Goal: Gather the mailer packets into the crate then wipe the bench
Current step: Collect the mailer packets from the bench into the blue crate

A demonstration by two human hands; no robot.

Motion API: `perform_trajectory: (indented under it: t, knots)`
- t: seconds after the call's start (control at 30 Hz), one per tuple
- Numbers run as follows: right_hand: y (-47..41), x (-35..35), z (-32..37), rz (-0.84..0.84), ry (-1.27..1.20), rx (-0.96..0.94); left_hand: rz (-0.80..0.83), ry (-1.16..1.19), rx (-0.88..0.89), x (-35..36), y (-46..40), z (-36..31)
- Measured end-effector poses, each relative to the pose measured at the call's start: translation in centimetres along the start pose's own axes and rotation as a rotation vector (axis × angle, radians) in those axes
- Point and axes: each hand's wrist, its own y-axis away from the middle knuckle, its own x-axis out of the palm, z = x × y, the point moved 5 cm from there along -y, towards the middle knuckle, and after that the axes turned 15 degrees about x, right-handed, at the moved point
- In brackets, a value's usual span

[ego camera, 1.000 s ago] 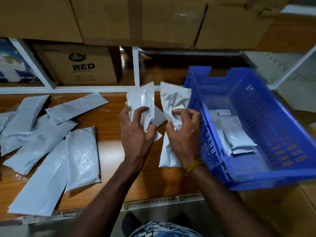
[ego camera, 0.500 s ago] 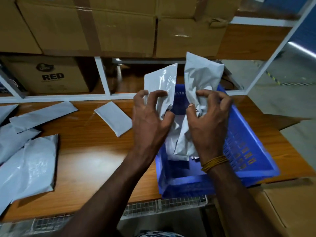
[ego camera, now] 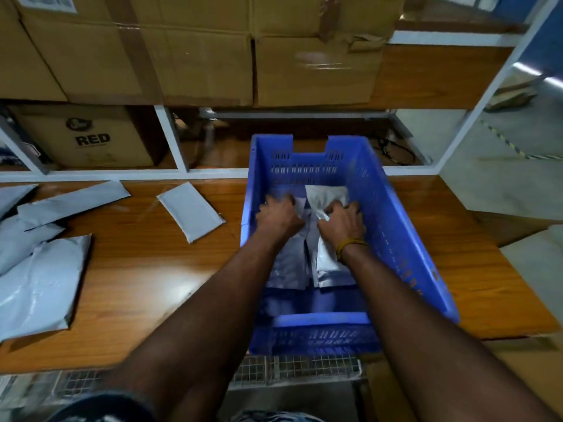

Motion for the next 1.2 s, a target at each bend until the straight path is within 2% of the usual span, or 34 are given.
perform_trajectory:
  t: [0.27,0.37,0.5,0.57,0.7,0.8,0.93,1.2]
  knots:
    - [-1.6,5.4,-1.8,0.308,0.231,-0.036,0.187,-0.081,-0.032,5.4,-0.2,0.8]
    - [-1.7,5.6,-1.8,0.345,0.240,-0.027,0.243,-0.097,-0.035,6.2,0.0,1.2]
    - [-1.6,4.1,-0.7,0.320,0.097,-0.017,0.231,-0.071,-0.041,4.0,0.4,0.5]
    - [-1.1,2.5,0.2,0.249,-0.014,-0.055,0.117,0.013,0.016,1.8,1.1,-0.1]
    - [1.8,-1.4,2.1,0.069,-0.247,-0.174,-0.265,0.189,0.269,-3.9,4.9,-0.7]
    - [5.4,-3.2,3.9,0.019,-0.377,-0.280,-0.480,0.249,0.312,-7.2,8.9,1.4]
    - [10.1,-2.7,7.2,0.110,-0.485,-0.417,-0.695,0.337,0.181,-9.1,13.5,6.7]
    - [18.8,2.3,15.6,0.228,-0.454,-0.634,-0.794,0.320,-0.028,-11.2,19.3,16.0]
